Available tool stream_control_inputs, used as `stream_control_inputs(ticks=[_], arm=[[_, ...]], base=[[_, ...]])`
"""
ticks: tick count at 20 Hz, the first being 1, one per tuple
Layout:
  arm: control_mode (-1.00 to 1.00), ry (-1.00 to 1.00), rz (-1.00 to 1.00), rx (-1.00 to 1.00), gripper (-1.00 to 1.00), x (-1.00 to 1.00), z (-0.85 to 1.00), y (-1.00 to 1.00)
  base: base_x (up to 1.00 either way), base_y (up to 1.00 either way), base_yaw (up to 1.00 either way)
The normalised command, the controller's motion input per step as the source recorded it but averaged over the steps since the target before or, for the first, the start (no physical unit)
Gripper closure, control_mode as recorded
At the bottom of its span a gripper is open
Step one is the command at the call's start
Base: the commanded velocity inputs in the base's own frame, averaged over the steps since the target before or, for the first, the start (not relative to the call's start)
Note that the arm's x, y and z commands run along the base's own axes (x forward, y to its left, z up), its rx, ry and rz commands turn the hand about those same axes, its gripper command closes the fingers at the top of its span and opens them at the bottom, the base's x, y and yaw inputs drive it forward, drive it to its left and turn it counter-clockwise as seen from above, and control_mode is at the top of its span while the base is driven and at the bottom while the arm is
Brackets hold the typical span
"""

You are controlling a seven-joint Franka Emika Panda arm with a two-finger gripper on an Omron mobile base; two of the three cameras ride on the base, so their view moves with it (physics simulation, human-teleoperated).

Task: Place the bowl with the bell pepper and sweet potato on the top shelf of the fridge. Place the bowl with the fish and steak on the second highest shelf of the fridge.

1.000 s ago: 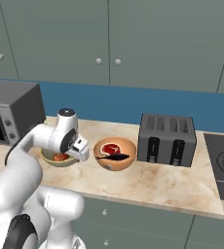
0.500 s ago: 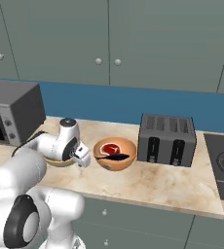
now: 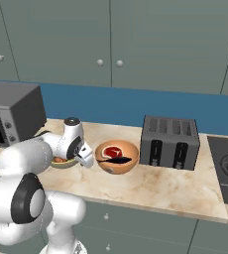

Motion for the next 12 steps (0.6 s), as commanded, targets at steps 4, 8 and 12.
stream_control_inputs(ticks=[4, 8, 12], arm=[[-1.0, 0.0, 0.0, 0.0, 1.0, 0.0, 0.0, 0.0], [-1.0, 0.0, 0.0, 0.0, 1.0, 0.0, 0.0, 0.0], [-1.0, 0.0, 0.0, 0.0, 1.0, 0.0, 0.0, 0.0]], base=[[0.0, 0.0, 0.0], [0.0, 0.0, 0.0], [0.0, 0.0, 0.0]])
